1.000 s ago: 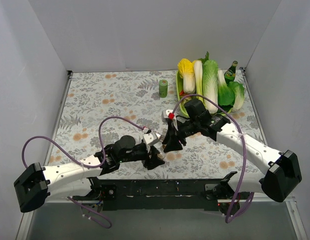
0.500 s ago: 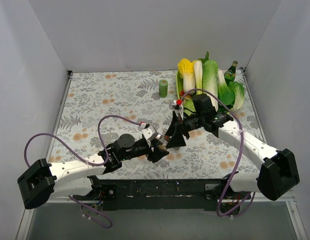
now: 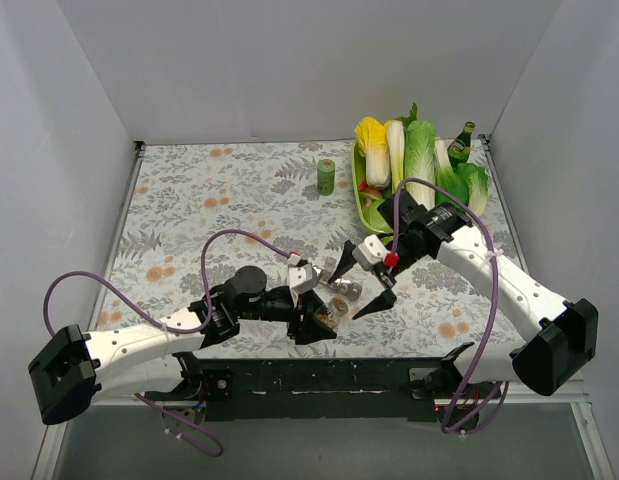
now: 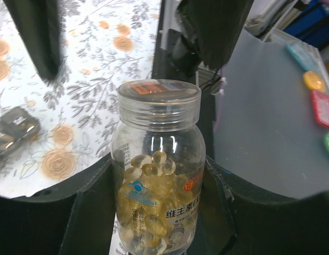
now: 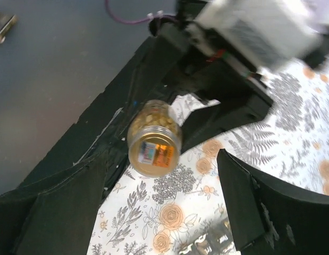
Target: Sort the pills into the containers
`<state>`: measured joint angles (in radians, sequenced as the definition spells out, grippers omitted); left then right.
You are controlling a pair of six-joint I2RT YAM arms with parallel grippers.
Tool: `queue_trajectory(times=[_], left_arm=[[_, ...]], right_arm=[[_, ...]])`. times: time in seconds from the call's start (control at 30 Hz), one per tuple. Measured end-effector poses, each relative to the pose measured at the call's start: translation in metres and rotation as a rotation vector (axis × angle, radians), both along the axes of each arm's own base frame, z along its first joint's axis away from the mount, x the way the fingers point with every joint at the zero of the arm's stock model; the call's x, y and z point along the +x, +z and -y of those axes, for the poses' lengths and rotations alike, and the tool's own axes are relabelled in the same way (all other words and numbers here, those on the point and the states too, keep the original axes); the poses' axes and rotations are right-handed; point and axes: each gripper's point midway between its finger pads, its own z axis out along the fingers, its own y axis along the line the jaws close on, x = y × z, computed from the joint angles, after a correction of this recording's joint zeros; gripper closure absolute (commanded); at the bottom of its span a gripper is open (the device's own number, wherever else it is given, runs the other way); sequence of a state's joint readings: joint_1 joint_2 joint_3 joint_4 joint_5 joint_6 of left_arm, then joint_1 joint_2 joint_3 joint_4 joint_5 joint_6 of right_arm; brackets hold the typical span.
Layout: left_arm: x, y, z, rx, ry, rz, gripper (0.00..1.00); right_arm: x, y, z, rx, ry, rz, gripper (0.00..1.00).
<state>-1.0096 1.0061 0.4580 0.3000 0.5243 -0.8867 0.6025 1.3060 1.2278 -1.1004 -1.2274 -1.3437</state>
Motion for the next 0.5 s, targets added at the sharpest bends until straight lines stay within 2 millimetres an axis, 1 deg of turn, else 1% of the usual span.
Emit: queue_trajectory(times=[0.13,0.17,0.23,0.3,0.33,0.4,0.43,0.5], left_arm=[[-0.011,0.011,0.002,-0.024,-0.061,-0.019,1.00],[-0.012,0.012,0.002,-0.026,-0.067,-0.021,1.00],[-0.015,0.012,0.002,-0.028,-0.081,-0.031,1.00],[-0.016,0.013,0.002,-0.031,-0.088,-0.036,1.00],[-0.017,0.013,0.002,-0.033,-0.091,-0.037,1.00],[-0.017,0.016,0.002,-0.042,-0.095,-0.035,1.00],[-0.017,0.017,0.003,-0.046,-0.096,-0.034,1.00],[-0.017,0.018,0.003,-0.050,-0.096,-0.034,1.00]], right_arm=[[-0.029,-0.014,-0.002,-0.013,0.129,0.080,0.13],[-0.035,-0.017,-0.002,-0.017,0.150,0.087,0.16],[-0.042,-0.022,0.001,-0.036,0.162,0.092,0.19],[-0.041,-0.025,0.002,-0.051,0.153,0.098,0.25],[-0.040,-0.026,0.002,-0.057,0.148,0.102,0.29],[-0.037,-0.026,0.000,-0.064,0.135,0.101,0.34],[-0.036,-0.026,-0.001,-0.067,0.128,0.096,0.39],[-0.034,-0.026,-0.002,-0.072,0.114,0.086,0.43]])
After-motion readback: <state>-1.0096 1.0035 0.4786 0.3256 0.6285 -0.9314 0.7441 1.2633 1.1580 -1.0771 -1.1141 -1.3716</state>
